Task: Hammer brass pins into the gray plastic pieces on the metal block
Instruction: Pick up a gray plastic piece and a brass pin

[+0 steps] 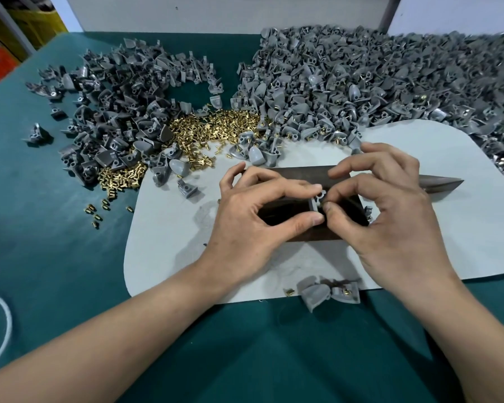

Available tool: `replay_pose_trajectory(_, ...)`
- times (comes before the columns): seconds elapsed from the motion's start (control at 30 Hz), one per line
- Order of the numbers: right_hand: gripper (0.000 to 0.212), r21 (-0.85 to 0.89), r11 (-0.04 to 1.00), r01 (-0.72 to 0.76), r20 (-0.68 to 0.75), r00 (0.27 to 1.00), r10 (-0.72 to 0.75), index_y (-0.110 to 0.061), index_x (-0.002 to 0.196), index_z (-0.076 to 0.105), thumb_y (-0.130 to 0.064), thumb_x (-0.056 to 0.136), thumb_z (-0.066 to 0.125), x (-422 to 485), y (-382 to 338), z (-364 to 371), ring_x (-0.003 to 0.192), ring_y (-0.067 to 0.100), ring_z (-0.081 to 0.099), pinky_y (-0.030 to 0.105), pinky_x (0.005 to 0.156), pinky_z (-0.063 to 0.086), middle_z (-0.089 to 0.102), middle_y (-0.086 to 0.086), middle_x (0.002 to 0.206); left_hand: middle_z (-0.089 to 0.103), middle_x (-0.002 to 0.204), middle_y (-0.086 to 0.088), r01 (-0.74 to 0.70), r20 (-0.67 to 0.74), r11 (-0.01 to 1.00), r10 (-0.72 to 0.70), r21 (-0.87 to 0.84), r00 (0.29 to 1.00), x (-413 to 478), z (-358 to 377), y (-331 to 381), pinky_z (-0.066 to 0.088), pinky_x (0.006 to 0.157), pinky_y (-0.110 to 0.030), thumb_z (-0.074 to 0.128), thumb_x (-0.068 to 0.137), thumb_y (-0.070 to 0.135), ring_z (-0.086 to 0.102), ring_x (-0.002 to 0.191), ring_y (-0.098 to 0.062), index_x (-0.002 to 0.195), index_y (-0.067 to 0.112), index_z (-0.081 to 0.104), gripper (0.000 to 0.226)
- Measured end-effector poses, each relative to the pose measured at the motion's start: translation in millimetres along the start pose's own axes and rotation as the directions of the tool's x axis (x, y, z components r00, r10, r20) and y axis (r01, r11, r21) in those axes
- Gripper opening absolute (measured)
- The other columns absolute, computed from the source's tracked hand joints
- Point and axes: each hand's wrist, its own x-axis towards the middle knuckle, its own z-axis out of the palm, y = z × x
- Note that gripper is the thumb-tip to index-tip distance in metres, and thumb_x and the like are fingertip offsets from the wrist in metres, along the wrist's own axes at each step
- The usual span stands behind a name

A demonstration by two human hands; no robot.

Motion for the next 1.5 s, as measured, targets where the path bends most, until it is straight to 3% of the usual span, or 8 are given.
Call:
replay_pose_trajectory(0.3, 0.005, 0.151, 0.984, -0.094, 0.054, 0.995, 0.087, -0.021, 0.07, 0.063, -0.018, 0.073, 0.066, 0.8, -0.4, 2.0, 0.122, 0.008, 0.038, 0.011, 0.102, 0.025, 0.06, -0.017, 0.092, 0.063, 0.092, 0.034, 0.029, -0.01, 0.999, -0.03, -0.043, 1.0, 0.0, -0.9, -0.5, 0.028, 0.106, -0.059, 0.076, 0.07, 0.039, 0.053, 0.099, 0.005, 0.098, 0.037, 0.068, 0.028)
replay_pose_trajectory(0.4, 0.015, 0.189, 0.973, -0.136, 0.066, 0.99, 0.125, -0.026, 0.069, 0.065, -0.013, 0.075, 0.07, -0.9, 1.5, 1.7, 0.12, 0.008, 0.041, 0.008, 0.1, 0.025, 0.062, -0.017, 0.092, 0.063, 0.092, 0.034, 0.039, -0.006, 0.998, -0.039, -0.047, 0.999, -0.1, -1.0, 0.1, 0.029, 0.106, -0.058, 0.075, 0.07, 0.041, 0.053, 0.099, 0.003, 0.096, 0.041, 0.067, 0.027)
replay_pose_trajectory(0.6, 0.015, 0.342, 0.905, -0.252, 0.167, 0.964, 0.206, -0.031, 0.072, 0.071, -0.016, 0.072, 0.075, -0.4, 12.1, -6.7, 0.104, 0.002, 0.057, 0.027, 0.099, 0.038, 0.066, -0.012, 0.097, 0.059, 0.091, 0.038, 0.039, 0.005, 0.998, -0.039, -0.044, 0.999, 0.1, -1.7, 0.9, 0.03, 0.105, -0.058, 0.075, 0.07, 0.042, 0.051, 0.1, 0.004, 0.096, 0.04, 0.067, 0.027)
replay_pose_trajectory(0.73, 0.016, 0.351, 0.9, -0.259, 0.179, 0.962, 0.207, -0.032, 0.071, 0.072, -0.017, 0.07, 0.077, -0.4, 14.1, -5.7, 0.103, 0.002, 0.059, 0.026, 0.094, 0.04, 0.067, -0.012, 0.096, 0.062, 0.09, 0.033, 0.033, 0.007, 0.999, -0.032, -0.034, 0.999, -0.4, -1.9, -0.8, 0.03, 0.105, -0.058, 0.08, 0.07, 0.035, 0.052, 0.1, 0.005, 0.096, 0.036, 0.069, 0.028)
replay_pose_trajectory(0.9, 0.013, 0.354, 0.903, -0.243, 0.164, 0.967, 0.196, -0.033, 0.07, 0.072, -0.042, 0.061, 0.069, 0.0, 11.3, -6.2, 0.103, 0.003, 0.059, 0.026, 0.094, 0.04, 0.067, -0.012, 0.096, 0.067, 0.095, 0.026, 0.026, 0.014, 0.999, -0.026, -0.018, 1.0, -0.4, -2.3, -1.2, 0.029, 0.105, -0.058, 0.078, 0.071, 0.033, 0.052, 0.099, 0.004, 0.096, 0.033, 0.07, 0.027)
replay_pose_trajectory(1.0, 0.005, 0.318, 0.921, -0.225, 0.152, 0.971, 0.184, -0.033, 0.07, 0.07, -0.035, 0.067, 0.073, -0.9, 10.2, -5.6, 0.105, 0.008, 0.058, 0.03, 0.096, 0.04, 0.066, -0.014, 0.096, 0.066, 0.095, 0.028, 0.029, 0.018, 0.999, -0.029, -0.02, 0.999, -0.9, -1.9, -0.2, 0.027, 0.106, -0.057, 0.079, 0.071, 0.033, 0.051, 0.099, 0.006, 0.097, 0.033, 0.069, 0.027)
replay_pose_trajectory(1.1, 0.017, 0.232, 0.955, -0.185, 0.1, 0.981, 0.166, -0.034, 0.071, 0.068, -0.02, 0.074, 0.078, -3.1, 10.9, -4.4, 0.108, 0.012, 0.056, 0.031, 0.099, 0.038, 0.064, -0.016, 0.096, 0.065, 0.096, 0.029, 0.029, 0.024, 0.999, -0.029, -0.014, 0.999, -1.1, -2.1, 0.9, 0.026, 0.107, -0.056, 0.078, 0.071, 0.032, 0.05, 0.1, 0.008, 0.098, 0.034, 0.069, 0.028)
replay_pose_trajectory(1.5, 0.02, 0.189, 0.966, -0.176, 0.061, 0.984, 0.167, -0.031, 0.067, 0.065, -0.015, 0.074, 0.075, -2.8, 4.1, -2.1, 0.121, 0.008, 0.046, 0.012, 0.101, 0.028, 0.062, -0.021, 0.094, 0.066, 0.098, 0.027, 0.04, 0.024, 0.999, -0.039, -0.013, 0.999, -1.2, -1.6, 3.1, 0.025, 0.107, -0.057, 0.079, 0.071, 0.03, 0.051, 0.098, 0.005, 0.099, 0.032, 0.069, 0.03)
